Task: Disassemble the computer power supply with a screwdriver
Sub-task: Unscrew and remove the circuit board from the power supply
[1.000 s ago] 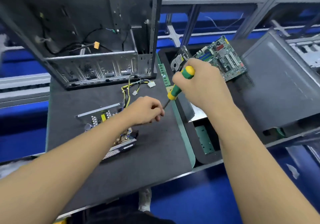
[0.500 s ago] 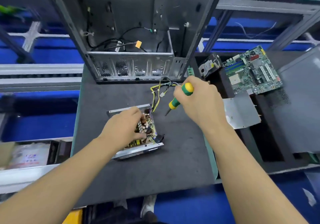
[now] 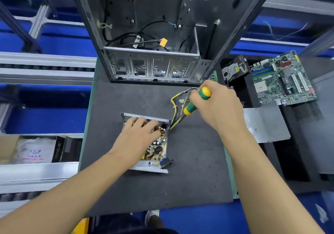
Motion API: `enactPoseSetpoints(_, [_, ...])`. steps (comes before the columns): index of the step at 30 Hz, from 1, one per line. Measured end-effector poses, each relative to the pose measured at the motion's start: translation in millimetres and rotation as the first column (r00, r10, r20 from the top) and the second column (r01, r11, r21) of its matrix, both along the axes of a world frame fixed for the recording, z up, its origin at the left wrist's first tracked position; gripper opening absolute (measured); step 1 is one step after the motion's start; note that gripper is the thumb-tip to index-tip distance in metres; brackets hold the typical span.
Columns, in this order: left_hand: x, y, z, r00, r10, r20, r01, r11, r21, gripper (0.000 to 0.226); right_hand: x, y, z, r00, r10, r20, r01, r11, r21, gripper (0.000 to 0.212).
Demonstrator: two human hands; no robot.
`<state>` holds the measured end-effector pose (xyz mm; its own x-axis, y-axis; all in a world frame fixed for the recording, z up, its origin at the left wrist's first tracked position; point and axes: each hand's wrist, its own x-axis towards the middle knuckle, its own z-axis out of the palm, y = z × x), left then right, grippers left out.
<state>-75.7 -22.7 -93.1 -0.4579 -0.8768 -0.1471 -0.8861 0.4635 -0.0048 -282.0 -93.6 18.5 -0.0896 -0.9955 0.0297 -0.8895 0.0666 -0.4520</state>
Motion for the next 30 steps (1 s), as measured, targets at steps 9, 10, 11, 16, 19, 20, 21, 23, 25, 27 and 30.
enactPoseSetpoints(9, [-37.4,-1.3,30.9,0.994,0.035,-0.103,-0.055,0.978,-0.2,0.031,-3.4,0.8,-2.0,0.999,-0.04,-0.013,0.041,0.998,0.052,0.03])
enactPoseSetpoints(10, [-44.7,-7.8,32.2,0.994,0.092,-0.057,-0.099,0.985,-0.14,0.045,-3.5,2.0,-2.0,0.999,-0.038,-0.017,0.039,0.998,0.056,0.031])
enactPoseSetpoints(11, [-51.5,-15.4,32.7,0.991,0.137,-0.001,-0.137,0.988,-0.072,0.055,-3.7,3.6,-2.3,0.999,-0.036,-0.016,0.037,0.998,0.057,0.03])
enactPoseSetpoints(16, [-79.8,-60.1,24.7,0.956,0.266,0.127,-0.292,0.916,0.277,0.056,-5.9,11.3,-1.9,0.999,-0.036,0.016,0.036,0.999,0.033,0.027])
enactPoseSetpoints(19, [-82.1,-71.4,17.8,0.962,0.27,-0.037,-0.24,0.906,0.349,0.018,-14.0,14.7,0.5,0.996,-0.068,0.048,0.067,0.997,0.035,0.025])
enactPoseSetpoints(20, [-79.2,-70.3,16.6,0.971,0.226,-0.079,-0.191,0.931,0.31,0.014,-19.4,15.2,1.9,0.994,-0.086,0.061,0.084,0.996,0.036,0.025])
enactPoseSetpoints(21, [-74.1,-67.9,12.6,0.981,0.163,-0.108,-0.132,0.959,0.25,0.01,-26.0,15.3,3.9,0.992,-0.106,0.073,0.104,0.994,0.032,0.026])
enactPoseSetpoints(23, [-60.2,-60.5,3.8,0.993,0.003,-0.122,0.01,0.994,0.106,0.006,-40.4,14.4,7.9,0.986,-0.147,0.081,0.148,0.989,0.001,0.028])
enactPoseSetpoints(25, [-47.4,-51.6,-4.1,0.974,-0.162,-0.158,0.159,0.987,-0.031,0.012,-52.0,13.0,10.5,0.98,-0.188,0.065,0.191,0.981,-0.034,0.031])
enactPoseSetpoints(27, [-41.5,-39.0,-9.3,0.949,-0.205,-0.241,0.172,0.974,-0.149,0.012,-55.4,12.8,10.6,0.977,-0.209,0.049,0.211,0.977,-0.035,0.033])
enactPoseSetpoints(30, [-45.2,-19.8,-17.9,0.922,-0.099,-0.374,0.011,0.973,-0.23,0.012,-48.8,15.6,6.4,0.975,-0.219,0.028,0.219,0.976,-0.013,0.031])
